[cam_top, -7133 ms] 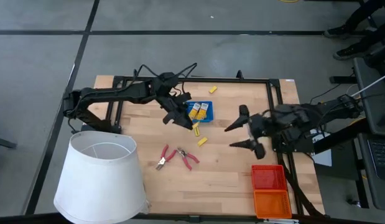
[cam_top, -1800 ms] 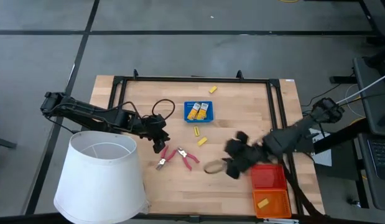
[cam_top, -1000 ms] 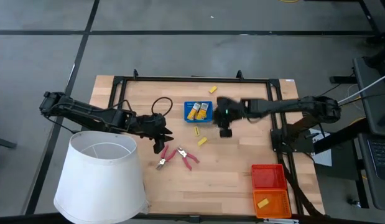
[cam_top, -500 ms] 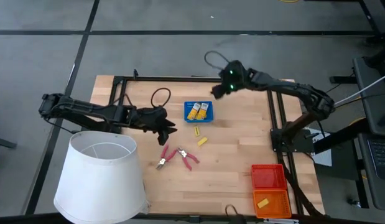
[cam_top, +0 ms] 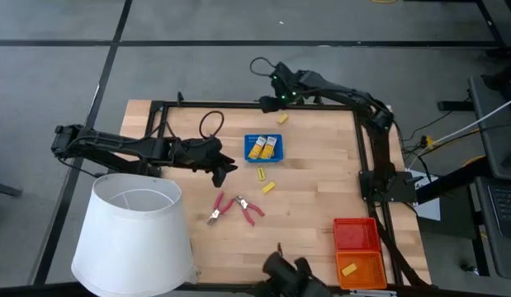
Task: Pick & Place School Supplies
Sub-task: Put the yellow eraser into the orange bin
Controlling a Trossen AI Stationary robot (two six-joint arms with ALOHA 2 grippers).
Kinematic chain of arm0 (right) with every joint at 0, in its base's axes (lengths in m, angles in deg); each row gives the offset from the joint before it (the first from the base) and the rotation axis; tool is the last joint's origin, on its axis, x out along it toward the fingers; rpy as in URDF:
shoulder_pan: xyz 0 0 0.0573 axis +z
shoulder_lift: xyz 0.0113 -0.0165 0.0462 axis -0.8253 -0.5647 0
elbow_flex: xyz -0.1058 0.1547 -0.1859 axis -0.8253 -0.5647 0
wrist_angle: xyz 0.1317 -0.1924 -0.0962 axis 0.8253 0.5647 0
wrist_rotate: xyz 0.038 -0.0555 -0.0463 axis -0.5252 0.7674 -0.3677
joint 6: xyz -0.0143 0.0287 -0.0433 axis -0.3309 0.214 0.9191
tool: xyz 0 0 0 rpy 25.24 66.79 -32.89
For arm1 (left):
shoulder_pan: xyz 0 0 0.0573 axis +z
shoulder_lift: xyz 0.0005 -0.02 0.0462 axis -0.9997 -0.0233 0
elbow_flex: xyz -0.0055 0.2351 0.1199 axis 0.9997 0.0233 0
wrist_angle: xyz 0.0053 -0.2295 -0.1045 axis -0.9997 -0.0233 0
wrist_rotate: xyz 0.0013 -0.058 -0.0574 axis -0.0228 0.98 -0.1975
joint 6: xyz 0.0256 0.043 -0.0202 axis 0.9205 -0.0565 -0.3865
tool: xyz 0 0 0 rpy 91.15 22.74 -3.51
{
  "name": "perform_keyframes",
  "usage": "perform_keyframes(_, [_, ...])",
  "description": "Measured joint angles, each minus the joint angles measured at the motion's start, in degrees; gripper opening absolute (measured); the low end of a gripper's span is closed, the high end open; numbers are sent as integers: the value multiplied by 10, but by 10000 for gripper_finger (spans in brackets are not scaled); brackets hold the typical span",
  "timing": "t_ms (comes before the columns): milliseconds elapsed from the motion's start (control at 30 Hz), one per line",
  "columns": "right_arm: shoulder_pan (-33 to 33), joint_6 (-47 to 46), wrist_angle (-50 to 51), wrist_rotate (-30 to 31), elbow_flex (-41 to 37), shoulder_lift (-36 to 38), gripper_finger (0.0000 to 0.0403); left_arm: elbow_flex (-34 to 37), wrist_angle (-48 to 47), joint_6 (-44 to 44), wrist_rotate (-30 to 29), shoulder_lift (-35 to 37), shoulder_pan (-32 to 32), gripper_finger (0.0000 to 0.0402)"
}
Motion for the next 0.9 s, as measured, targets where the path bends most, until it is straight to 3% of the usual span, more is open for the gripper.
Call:
perform_keyframes(167, [5, 236, 102, 53, 98, -59, 130, 0, 0, -3, -7, 0, -3, 139])
perform_keyframes(333, [9, 305, 153, 117, 147, -91, 130, 0, 0, -8, -7, 0, -3, 139])
perform_keyframes(800, [19, 852, 263, 145, 152, -96, 130, 0, 13, -19, 12, 0, -3, 139])
perform_keyframes(900, [21, 908, 264, 139, 152, -96, 130, 0, 24, -26, 17, 0, -3, 139])
